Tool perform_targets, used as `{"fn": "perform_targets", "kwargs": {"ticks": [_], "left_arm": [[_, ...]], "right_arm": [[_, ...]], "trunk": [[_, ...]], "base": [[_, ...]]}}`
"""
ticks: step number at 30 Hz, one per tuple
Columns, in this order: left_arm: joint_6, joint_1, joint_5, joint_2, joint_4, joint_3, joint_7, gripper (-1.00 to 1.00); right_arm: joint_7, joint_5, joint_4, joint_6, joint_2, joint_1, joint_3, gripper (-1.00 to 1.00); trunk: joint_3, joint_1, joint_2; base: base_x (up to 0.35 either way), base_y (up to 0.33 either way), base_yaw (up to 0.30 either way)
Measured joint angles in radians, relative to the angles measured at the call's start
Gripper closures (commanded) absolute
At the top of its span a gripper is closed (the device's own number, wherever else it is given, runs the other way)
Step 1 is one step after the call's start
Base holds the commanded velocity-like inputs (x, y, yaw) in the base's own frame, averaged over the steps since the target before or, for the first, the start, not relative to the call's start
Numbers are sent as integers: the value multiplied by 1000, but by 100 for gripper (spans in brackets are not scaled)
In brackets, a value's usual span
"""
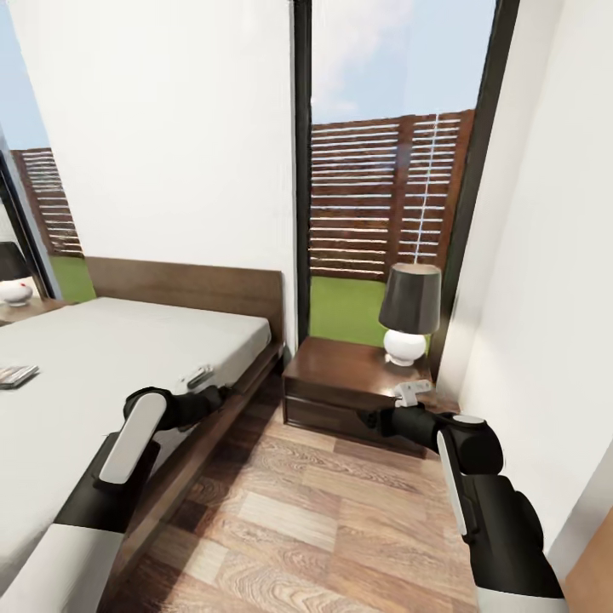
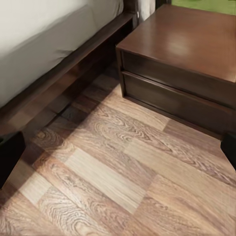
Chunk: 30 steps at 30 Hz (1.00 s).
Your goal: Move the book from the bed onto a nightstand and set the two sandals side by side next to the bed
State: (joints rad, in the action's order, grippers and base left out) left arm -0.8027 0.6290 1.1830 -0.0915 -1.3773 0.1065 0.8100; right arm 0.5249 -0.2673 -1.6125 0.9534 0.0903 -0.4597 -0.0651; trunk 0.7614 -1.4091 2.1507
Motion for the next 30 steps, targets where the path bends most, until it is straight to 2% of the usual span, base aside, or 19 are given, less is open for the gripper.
{"fn": "perform_targets", "kwargs": {"ticks": [5, 14, 30], "left_arm": [[-3, -2, 0, -1, 1, 0, 0, -100], [-7, -6, -9, 7, -11, 10, 2, -100], [-9, -11, -11, 1, -15, 12, 2, -100]], "right_arm": [[1, 0, 0, 0, -1, 2, 3, -100], [1, 0, 0, -1, -4, 4, 5, -100], [2, 0, 0, -1, -4, 3, 6, -100]], "trunk": [[-16, 19, -35], [-16, 19, -35], [-16, 20, -35]], "base": [[0, 0, 268], [30, -13, 283], [265, -116, 286]]}}
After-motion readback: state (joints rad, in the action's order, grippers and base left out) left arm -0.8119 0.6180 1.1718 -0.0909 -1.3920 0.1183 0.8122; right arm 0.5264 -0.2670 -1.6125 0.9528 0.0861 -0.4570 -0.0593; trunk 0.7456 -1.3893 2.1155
